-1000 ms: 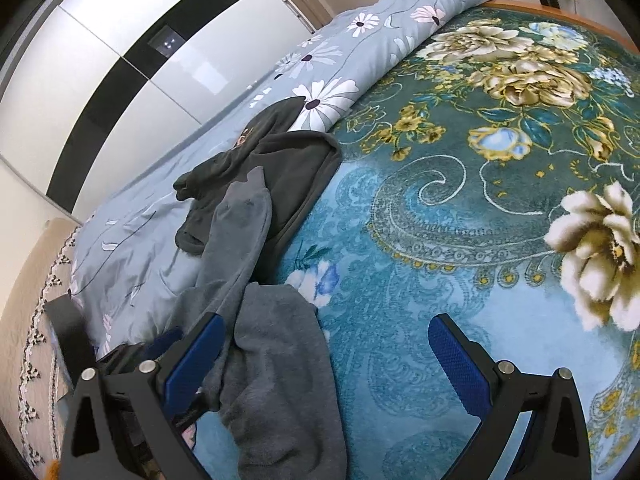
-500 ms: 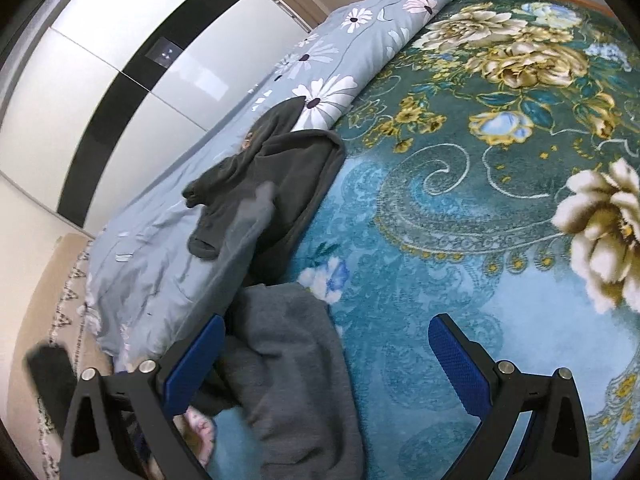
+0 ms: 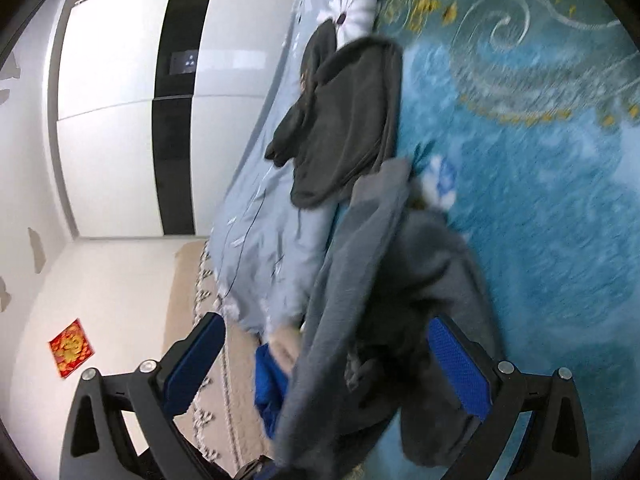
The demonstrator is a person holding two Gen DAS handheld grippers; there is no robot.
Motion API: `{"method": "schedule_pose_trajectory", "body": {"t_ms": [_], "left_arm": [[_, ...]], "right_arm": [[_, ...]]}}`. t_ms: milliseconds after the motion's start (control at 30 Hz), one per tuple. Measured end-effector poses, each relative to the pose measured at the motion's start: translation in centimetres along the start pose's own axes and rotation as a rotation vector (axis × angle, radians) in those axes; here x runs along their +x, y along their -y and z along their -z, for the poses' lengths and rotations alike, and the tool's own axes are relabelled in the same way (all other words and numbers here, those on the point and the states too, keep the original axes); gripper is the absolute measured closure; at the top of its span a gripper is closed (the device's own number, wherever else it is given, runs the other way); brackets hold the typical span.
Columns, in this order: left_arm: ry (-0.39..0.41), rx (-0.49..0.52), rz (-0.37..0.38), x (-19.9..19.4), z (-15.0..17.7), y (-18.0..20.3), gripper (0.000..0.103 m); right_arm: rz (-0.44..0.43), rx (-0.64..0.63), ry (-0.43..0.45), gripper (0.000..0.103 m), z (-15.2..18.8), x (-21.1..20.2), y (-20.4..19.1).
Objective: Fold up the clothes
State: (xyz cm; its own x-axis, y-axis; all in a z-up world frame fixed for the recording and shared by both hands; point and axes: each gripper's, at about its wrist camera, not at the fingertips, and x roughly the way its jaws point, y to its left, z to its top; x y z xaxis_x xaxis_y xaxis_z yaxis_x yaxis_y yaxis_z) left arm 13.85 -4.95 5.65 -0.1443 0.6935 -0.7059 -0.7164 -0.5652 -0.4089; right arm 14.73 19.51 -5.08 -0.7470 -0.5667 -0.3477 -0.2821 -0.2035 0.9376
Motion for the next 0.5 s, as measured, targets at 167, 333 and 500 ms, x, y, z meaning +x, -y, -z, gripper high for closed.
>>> {"method": "schedule_pose_trajectory", "body": {"t_ms": [167,333,500], "left_arm": [[-0.032,0.092,0.037,0.5,0.7,2.7,0.095],[-0.076,0.11,-0.059,1.0,1.6,1.9,0.095],[-0.083,-0.02,-0.171,-0.6,2.6,-3.1,0.095]], "right_arm": [[0.041,0.019,-0.064,0.008,0.4,1.3,0.6],[0.145,-0.064,-0.068,0.008,1.0,2.0,0.1],[0.19,-0.105,-0.07,0.007,1.1,2.5,0.0]]}}
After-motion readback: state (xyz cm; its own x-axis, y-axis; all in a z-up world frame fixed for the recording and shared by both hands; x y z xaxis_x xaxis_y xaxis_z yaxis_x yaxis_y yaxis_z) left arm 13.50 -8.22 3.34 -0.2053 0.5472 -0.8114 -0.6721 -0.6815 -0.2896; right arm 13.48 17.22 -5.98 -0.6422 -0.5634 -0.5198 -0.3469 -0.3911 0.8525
